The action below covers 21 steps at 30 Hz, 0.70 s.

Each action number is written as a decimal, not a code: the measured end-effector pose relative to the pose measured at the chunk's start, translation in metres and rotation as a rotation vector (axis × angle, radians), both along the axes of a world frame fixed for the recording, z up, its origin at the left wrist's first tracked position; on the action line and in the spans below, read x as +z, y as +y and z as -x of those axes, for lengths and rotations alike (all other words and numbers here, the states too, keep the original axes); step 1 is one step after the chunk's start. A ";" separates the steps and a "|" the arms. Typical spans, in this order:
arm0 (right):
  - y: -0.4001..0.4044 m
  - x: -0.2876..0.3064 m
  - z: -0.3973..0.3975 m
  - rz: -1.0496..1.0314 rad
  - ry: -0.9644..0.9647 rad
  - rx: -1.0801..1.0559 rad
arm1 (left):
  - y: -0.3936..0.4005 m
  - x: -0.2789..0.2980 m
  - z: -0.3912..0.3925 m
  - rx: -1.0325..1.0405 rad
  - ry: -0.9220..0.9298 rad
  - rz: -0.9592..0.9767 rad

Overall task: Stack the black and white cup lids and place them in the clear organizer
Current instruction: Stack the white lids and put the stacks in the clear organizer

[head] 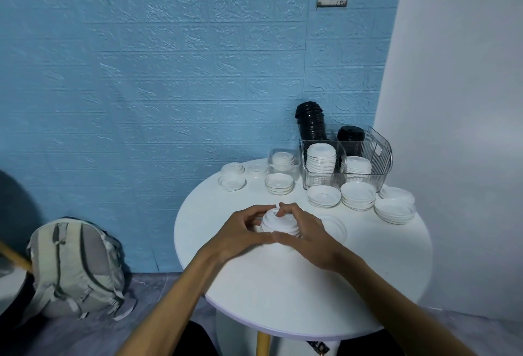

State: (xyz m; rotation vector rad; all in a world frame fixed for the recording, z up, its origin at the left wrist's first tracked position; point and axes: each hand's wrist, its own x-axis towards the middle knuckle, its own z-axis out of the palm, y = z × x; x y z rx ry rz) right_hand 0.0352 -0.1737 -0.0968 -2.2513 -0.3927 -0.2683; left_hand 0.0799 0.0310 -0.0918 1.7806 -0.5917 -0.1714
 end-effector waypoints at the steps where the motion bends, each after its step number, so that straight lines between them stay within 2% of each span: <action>1: -0.001 -0.001 0.000 -0.003 -0.007 0.009 | 0.001 -0.001 -0.001 -0.009 0.008 -0.006; 5: -0.005 -0.004 -0.002 -0.079 -0.009 0.025 | 0.002 -0.002 -0.002 -0.030 0.023 -0.040; 11: -0.008 -0.003 -0.003 -0.121 -0.002 0.065 | -0.001 -0.003 -0.002 0.011 0.039 0.015; 16: -0.010 -0.003 -0.001 -0.087 -0.017 0.057 | 0.000 -0.005 -0.001 0.006 0.027 0.019; 21: -0.022 0.008 0.000 0.077 0.025 0.054 | -0.001 -0.005 -0.001 0.011 0.033 0.039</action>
